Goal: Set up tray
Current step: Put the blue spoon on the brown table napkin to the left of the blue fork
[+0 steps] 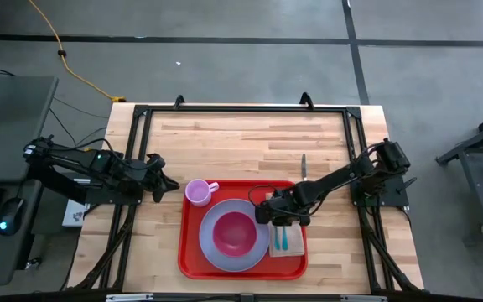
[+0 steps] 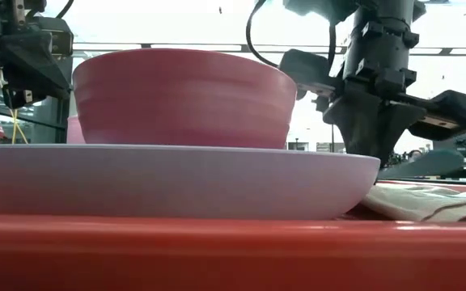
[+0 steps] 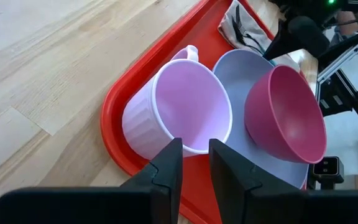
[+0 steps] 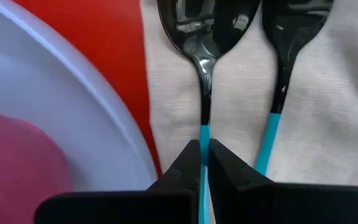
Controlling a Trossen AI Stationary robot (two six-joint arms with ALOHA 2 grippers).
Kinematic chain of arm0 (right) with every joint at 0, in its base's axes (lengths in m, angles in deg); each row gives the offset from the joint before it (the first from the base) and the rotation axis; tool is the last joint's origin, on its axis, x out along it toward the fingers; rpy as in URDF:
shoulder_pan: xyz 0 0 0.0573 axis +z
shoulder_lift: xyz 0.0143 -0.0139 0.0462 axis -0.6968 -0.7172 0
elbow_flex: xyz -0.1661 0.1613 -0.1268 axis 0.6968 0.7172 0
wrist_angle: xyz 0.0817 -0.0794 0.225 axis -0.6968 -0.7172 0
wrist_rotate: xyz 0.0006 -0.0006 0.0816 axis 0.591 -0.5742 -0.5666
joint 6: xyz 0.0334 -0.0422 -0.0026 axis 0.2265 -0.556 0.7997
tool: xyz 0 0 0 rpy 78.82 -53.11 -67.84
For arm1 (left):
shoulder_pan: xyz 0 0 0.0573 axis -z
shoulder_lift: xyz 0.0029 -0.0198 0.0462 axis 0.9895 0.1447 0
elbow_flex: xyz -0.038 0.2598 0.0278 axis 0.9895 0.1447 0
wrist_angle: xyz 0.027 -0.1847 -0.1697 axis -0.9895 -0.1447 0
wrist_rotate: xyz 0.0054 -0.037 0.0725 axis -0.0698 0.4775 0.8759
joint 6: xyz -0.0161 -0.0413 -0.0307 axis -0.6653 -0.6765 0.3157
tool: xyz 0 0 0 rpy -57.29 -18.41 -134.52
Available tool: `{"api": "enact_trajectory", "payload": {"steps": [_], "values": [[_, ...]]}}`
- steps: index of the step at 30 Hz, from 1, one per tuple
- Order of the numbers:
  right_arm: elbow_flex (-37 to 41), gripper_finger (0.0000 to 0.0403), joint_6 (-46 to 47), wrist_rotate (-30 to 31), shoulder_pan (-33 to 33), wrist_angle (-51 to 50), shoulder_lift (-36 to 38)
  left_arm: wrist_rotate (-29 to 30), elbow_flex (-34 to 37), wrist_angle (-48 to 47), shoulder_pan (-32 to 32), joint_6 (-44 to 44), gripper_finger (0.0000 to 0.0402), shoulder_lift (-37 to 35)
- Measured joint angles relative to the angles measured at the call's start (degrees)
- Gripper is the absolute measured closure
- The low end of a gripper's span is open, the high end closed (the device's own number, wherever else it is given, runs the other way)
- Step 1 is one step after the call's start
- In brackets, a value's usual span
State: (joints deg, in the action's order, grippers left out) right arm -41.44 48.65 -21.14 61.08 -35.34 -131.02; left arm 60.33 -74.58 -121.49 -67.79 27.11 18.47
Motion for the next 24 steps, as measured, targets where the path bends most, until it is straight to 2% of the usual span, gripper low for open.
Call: {"api": "enact_trajectory", "payload": {"steps": [24], "values": [[0.0,0.0397,-1.6,0.8,0.0,1.3,-0.2,0.0,0.0,0.0,0.0,0.5,0.0291,0.0]]}}
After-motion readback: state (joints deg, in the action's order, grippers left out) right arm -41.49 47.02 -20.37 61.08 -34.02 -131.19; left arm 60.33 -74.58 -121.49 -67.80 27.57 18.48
